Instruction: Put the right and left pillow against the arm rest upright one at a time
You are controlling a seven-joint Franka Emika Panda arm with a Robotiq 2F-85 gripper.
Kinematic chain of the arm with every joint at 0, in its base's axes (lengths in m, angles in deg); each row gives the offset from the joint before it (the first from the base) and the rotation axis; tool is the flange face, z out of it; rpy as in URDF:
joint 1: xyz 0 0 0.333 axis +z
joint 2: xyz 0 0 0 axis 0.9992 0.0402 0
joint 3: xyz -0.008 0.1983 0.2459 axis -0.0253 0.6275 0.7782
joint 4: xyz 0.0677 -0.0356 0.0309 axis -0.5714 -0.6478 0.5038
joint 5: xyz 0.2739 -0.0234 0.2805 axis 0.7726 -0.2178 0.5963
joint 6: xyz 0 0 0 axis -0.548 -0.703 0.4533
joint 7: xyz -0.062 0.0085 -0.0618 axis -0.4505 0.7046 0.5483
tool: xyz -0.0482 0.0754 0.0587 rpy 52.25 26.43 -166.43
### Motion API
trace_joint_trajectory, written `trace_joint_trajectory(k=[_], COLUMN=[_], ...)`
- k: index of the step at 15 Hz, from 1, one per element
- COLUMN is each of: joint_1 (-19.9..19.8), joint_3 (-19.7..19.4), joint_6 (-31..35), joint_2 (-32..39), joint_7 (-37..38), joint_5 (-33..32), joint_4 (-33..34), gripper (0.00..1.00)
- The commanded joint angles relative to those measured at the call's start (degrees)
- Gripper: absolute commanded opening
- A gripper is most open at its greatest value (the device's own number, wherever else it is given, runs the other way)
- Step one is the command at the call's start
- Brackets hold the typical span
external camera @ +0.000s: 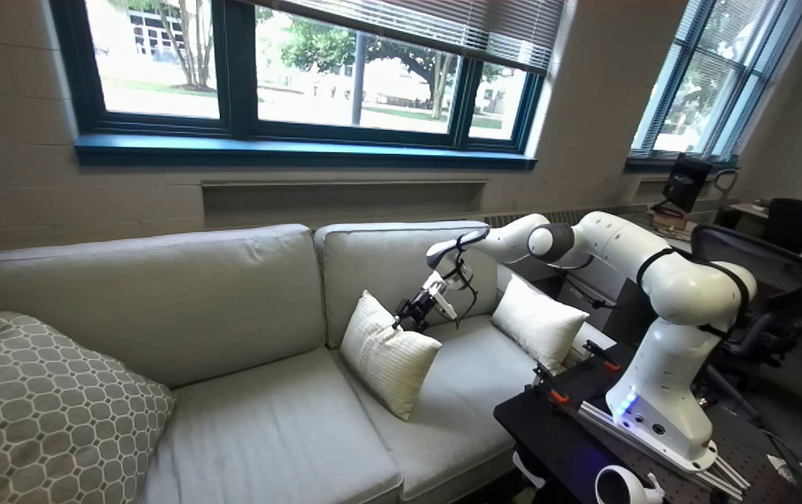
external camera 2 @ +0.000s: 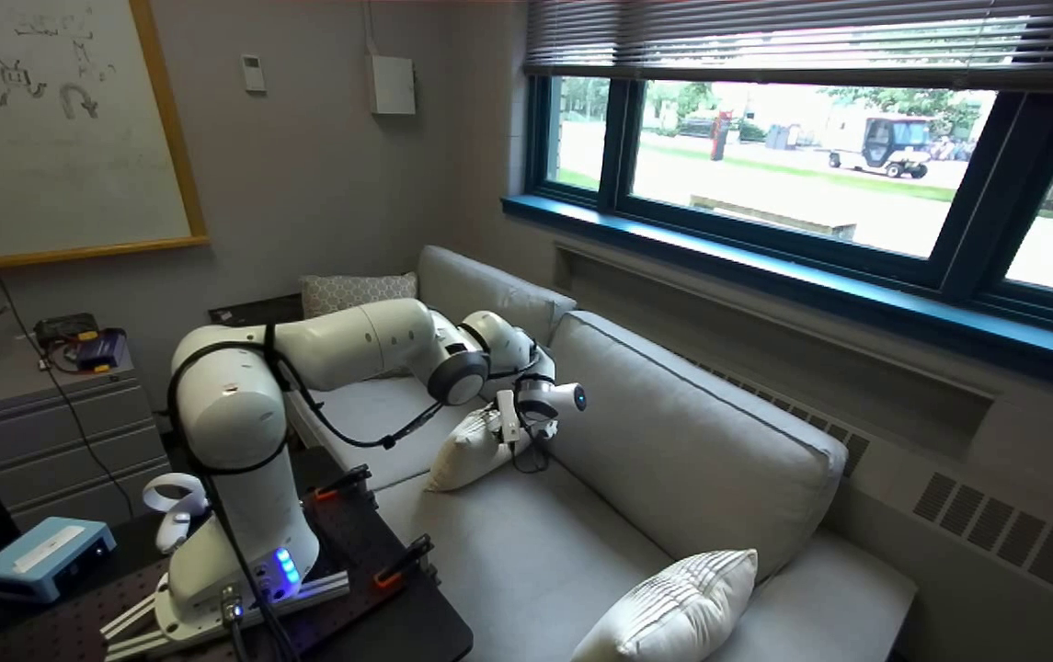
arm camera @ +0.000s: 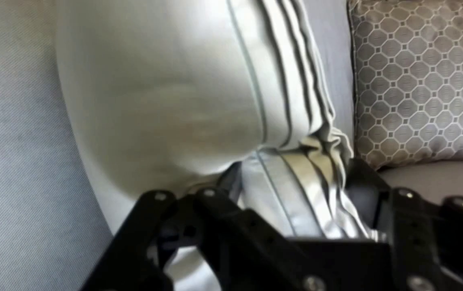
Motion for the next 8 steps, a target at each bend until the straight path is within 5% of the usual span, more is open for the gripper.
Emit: trace_joint_trajectory(k=[1, 4, 7, 8], joint_1=[2.38, 1.80, 1.92, 1.91], joint_3=[-3.32, -1.94, -2.09, -2.00], joint_6=[-5.89, -6.10, -6.73, -7.48], joint_2=[0.00, 0.01, 0.01, 0.01], joint_7=[-0.45, 1.28, 2.53, 2.89], joint_5=[4.14, 1.72, 1.47, 1.44], joint_4=[1.28, 0.83, 0.91, 0.97], gripper=[0.40, 0.15, 0.05, 0.36])
